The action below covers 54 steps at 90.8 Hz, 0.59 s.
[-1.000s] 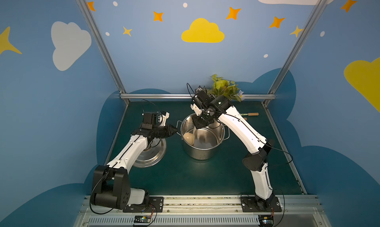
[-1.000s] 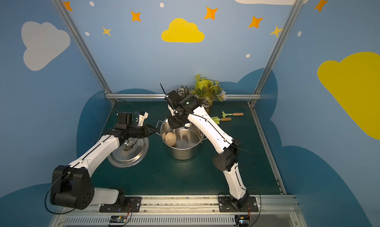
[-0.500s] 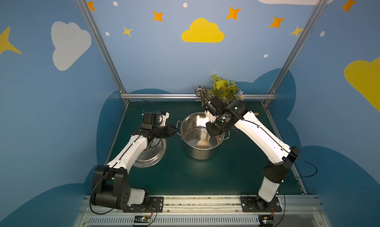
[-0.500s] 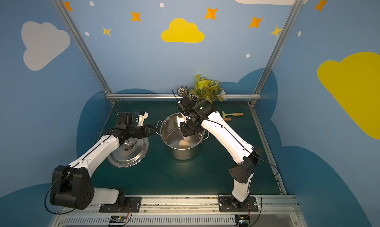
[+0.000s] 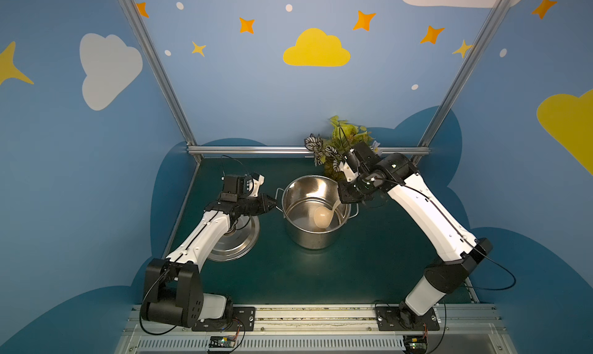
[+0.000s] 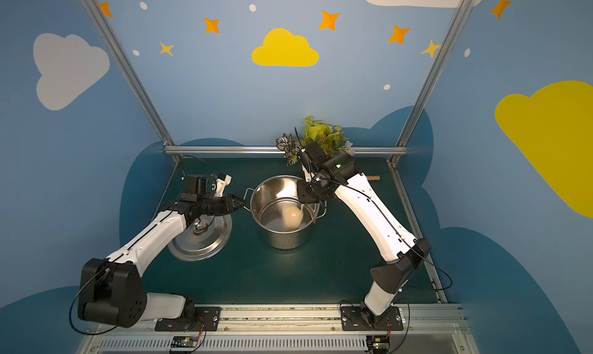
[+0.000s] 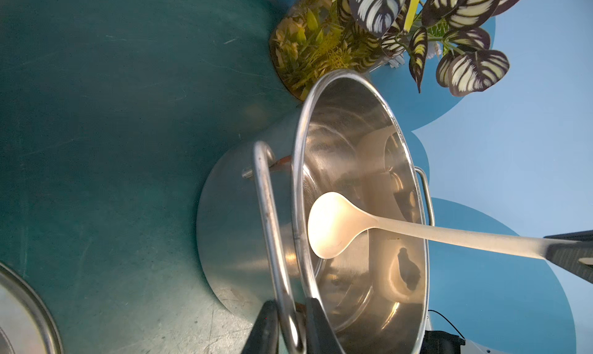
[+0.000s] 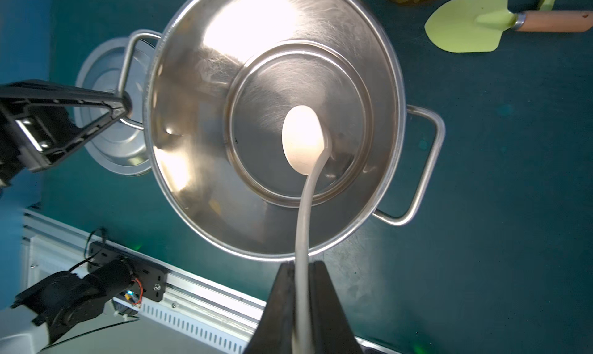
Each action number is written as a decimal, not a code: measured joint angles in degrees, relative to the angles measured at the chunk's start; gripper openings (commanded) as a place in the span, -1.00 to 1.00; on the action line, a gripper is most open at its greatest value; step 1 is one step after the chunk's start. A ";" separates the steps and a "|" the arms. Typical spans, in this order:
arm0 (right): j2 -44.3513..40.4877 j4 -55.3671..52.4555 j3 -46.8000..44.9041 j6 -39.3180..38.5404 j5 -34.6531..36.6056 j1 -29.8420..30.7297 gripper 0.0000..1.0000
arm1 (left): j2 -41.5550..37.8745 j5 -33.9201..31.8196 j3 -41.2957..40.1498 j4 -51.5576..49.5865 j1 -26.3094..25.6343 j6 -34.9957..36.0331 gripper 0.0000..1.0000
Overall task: Stir the soup with a spoon
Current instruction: Stir the soup in the pan with a stick, then place the spoon at the center of the board.
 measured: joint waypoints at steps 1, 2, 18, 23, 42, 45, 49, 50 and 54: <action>-0.44 0.35 -0.46 0.07 -0.22 -0.11 -1.00 | -0.02 0.00 0.00 -0.02 0.00 0.00 -0.56; -0.87 0.79 -0.96 0.31 -0.42 -0.20 -1.00 | -0.02 0.00 0.00 -0.02 0.00 0.00 -0.56; -11.13 8.85 -11.91 3.69 -3.10 -2.82 -1.00 | -0.15 0.13 0.00 -0.04 0.00 0.02 -0.42; -15.23 12.68 -16.37 4.92 -3.63 -3.69 -1.00 | -0.17 0.22 0.00 -0.02 0.02 0.00 -0.36; -28.22 21.73 -25.16 9.20 -6.40 -9.70 -1.00 | -0.61 0.61 0.00 -0.02 0.44 -0.04 0.03; -29.86 22.84 -25.97 10.01 -6.64 -11.04 -1.00 | -0.68 0.68 -0.02 -0.02 0.52 -0.11 0.08; -32.41 24.52 -27.54 11.13 -7.26 -13.09 -1.00 | -0.74 0.74 -0.02 -0.04 0.61 0.13 0.17; -32.92 24.92 -27.96 11.39 -7.39 -13.60 -1.00 | -0.76 0.74 -0.02 -0.02 0.63 0.04 0.19; -35.47 26.16 -29.83 12.57 -7.98 -15.67 -1.00 | -0.79 0.70 -0.02 -0.04 0.74 -0.04 0.24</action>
